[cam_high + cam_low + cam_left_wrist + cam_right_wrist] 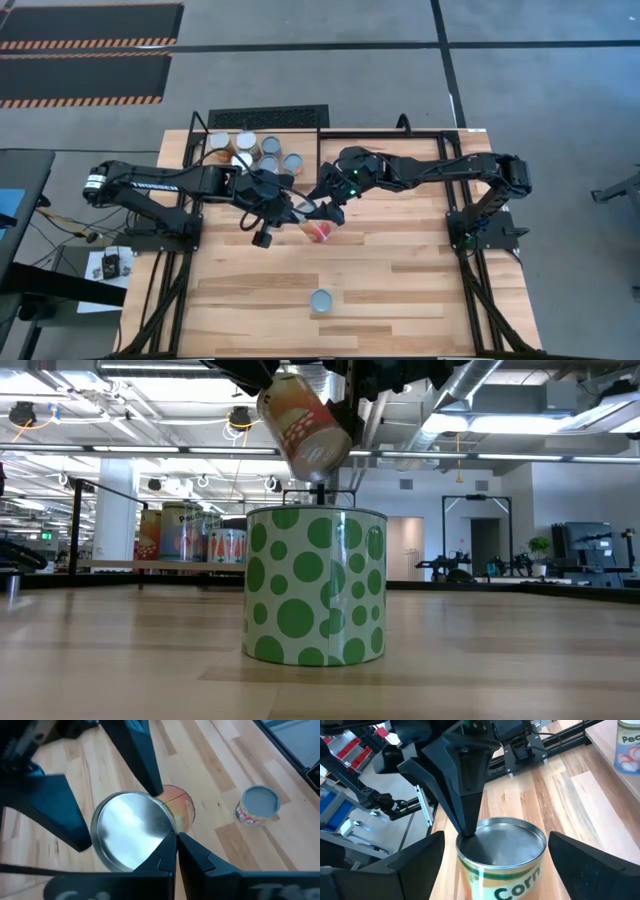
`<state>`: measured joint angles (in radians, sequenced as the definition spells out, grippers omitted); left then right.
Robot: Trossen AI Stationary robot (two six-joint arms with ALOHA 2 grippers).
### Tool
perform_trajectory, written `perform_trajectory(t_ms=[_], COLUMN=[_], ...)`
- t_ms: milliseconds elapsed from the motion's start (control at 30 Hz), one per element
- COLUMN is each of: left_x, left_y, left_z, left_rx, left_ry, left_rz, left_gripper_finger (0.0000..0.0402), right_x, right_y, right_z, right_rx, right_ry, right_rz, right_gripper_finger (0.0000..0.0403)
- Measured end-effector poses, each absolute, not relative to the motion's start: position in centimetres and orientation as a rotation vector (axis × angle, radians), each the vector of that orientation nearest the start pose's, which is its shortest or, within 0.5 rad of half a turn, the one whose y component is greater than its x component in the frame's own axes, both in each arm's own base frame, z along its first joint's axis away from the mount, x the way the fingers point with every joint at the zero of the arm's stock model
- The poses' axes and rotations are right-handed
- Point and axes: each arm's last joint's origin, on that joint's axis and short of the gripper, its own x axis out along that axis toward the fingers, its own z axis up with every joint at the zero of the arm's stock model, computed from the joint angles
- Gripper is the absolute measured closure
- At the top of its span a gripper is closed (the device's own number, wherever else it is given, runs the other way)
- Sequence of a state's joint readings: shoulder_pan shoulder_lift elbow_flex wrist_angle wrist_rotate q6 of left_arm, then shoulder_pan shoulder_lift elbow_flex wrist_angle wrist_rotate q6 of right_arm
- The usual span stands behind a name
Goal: Pick and place cans onto a shelf
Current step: Put the large canned corn on the shelf
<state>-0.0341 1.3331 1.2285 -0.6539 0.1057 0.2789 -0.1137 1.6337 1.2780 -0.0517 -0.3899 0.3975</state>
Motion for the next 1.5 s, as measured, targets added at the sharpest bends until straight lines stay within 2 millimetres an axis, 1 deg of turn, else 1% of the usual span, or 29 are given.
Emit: perform_trajectory(t_ms=[133, 267, 333, 400, 500, 667, 767, 867, 933, 967, 1000, 1100, 1200, 1333, 1400, 1500], left_x=[27.6, 27.4, 27.2, 27.1, 26.8, 26.2, 25.7, 24.7, 24.1, 23.6, 23.2, 21.5, 19.8, 17.6, 17.2, 16.9], left_y=[-1.2, -1.2, -1.2, -1.1, -1.0, -0.9, -0.7, -0.6, -0.5, -0.5, -0.5, -0.3, -0.1, 0.8, 1.4, 2.3], left_z=[32.6, 32.4, 32.3, 32.1, 31.9, 31.2, 30.8, 30.8, 31.0, 31.0, 31.0, 31.3, 31.5, 31.6, 31.6, 31.5], left_rx=[0.23, 0.214, 0.2, 0.192, 0.181, 0.15, 0.139, 0.112, 0.057, 0.028, 0.002, -0.081, -0.146, -0.238, -0.245, -0.267], left_ry=[0.762, 0.799, 0.816, 0.84, 0.881, 0.968, 1.034, 1.099, 1.117, 1.141, 1.166, 1.234, 1.31, 1.409, 1.42, 1.382], left_rz=[-0.226, -0.21, -0.2, -0.185, -0.161, -0.109, -0.042, 0.025, 0.066, 0.092, 0.121, 0.218, 0.363, 0.614, 0.708, 0.772], left_gripper_finger=[0.0401, 0.0401, 0.0401, 0.0401, 0.0401, 0.0401, 0.0401, 0.0401, 0.0401, 0.0401, 0.0401, 0.0401, 0.0401, 0.0401, 0.0401, 0.0401], right_x=[37.3, 37.5, 37.4, 37.3, 37.1, 36.8, 36.3, 35.5, 34.9, 34.5, 34.2, 33.2, 32.4, 32.1, 32.1, 32.1], right_y=[-3.4, -3.4, -3.7, -3.9, -4.5, -5.3, -5.6, -5.6, -5.6, -5.8, -5.9, -6.3, -6.9, -7.4, -7.6, -7.8], right_z=[30.3, 31.4, 31.7, 32.0, 32.4, 32.4, 32.4, 33.0, 33.2, 33.1, 33.0, 32.7, 32.6, 33.0, 33.3, 33.3], right_rx=[0.475, 0.445, 0.432, 0.409, 0.384, 0.348, 0.296, 0.217, 0.189, 0.186, 0.188, 0.197, 0.201, 0.203, 0.198, 0.197], right_ry=[0.439, 0.403, 0.413, 0.43, 0.461, 0.498, 0.528, 0.535, 0.525, 0.528, 0.532, 0.542, 0.533, 0.52, 0.489, 0.483], right_rz=[0.195, 0.208, 0.202, 0.195, 0.179, 0.157, 0.122, 0.059, 0.04, 0.03, 0.025, 0.005, -0.018, -0.033, -0.039, -0.043], right_gripper_finger=[0.0026, 0.0029, 0.0039, 0.0057, 0.0099, 0.0187, 0.0254, 0.0327, 0.0375, 0.0388, 0.0391, 0.0378, 0.0373, 0.039, 0.0397, 0.0392])
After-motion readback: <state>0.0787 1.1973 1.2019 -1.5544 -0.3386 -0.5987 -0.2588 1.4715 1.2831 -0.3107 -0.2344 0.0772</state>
